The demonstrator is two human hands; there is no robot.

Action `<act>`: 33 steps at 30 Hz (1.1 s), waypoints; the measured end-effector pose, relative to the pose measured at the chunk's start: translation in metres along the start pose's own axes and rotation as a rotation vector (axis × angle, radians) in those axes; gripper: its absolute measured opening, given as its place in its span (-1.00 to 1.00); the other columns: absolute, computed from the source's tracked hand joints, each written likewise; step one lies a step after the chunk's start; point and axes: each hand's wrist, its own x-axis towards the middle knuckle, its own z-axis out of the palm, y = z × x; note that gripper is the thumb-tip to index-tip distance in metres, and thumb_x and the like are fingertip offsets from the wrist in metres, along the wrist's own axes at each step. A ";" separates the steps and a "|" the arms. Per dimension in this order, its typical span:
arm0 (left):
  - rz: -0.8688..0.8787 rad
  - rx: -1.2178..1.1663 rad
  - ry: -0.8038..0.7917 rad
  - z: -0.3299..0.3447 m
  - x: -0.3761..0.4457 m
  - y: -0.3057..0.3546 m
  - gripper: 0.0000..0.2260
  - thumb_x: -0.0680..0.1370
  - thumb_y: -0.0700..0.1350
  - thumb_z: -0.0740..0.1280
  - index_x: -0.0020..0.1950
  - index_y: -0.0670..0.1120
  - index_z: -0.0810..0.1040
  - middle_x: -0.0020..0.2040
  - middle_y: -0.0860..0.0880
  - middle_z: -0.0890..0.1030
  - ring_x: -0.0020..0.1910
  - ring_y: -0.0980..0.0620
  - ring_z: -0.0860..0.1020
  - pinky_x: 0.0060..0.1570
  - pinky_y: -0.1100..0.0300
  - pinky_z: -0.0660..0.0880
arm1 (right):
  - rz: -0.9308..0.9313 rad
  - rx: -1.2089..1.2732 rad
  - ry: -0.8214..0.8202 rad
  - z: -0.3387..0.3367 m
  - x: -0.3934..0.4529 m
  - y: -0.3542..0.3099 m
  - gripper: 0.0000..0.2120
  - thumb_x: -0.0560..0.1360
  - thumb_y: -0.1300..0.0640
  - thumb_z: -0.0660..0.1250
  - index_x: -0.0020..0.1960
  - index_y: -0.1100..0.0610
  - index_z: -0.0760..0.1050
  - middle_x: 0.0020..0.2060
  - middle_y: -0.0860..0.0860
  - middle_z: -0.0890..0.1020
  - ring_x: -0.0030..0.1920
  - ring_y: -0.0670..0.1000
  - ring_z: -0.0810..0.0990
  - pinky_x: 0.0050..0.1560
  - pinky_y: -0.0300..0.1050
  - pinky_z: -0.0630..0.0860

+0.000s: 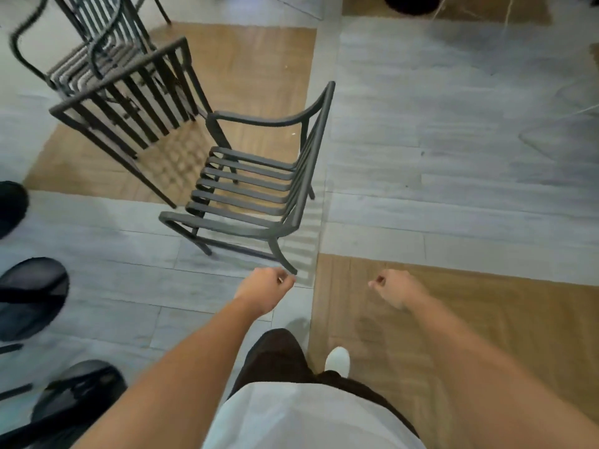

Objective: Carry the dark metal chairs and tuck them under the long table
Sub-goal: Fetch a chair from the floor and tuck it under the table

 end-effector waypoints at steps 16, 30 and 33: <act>-0.185 -0.146 0.117 -0.100 0.172 0.015 -0.68 0.70 0.15 0.21 0.10 -0.04 0.63 -0.16 0.04 0.62 -0.22 0.12 0.57 -0.27 0.23 0.42 | -0.358 -0.206 0.076 -0.228 0.205 -0.153 -0.58 0.63 -0.13 0.29 0.41 0.04 0.46 0.29 0.09 0.58 0.26 0.17 0.54 0.21 0.00 0.48; -0.531 -0.386 0.077 -0.103 0.247 0.038 -0.62 0.69 0.23 0.16 0.17 0.01 0.62 -0.07 0.02 0.69 -0.10 0.02 0.64 0.01 0.02 0.61 | -0.849 -1.020 -0.092 -0.305 0.365 -0.232 -0.48 0.49 -0.21 0.41 0.35 0.00 0.45 0.29 0.06 0.50 0.32 0.13 0.42 0.28 0.04 0.42; -0.654 -0.446 0.105 -0.094 0.250 0.063 -0.64 0.70 0.23 0.15 0.05 0.01 0.59 -0.21 0.05 0.60 -0.16 0.01 0.61 -0.07 0.06 0.57 | -0.956 -1.157 -0.169 -0.312 0.393 -0.237 -0.52 0.53 -0.19 0.35 0.36 0.00 0.46 0.28 0.05 0.53 0.29 0.13 0.48 0.30 0.03 0.43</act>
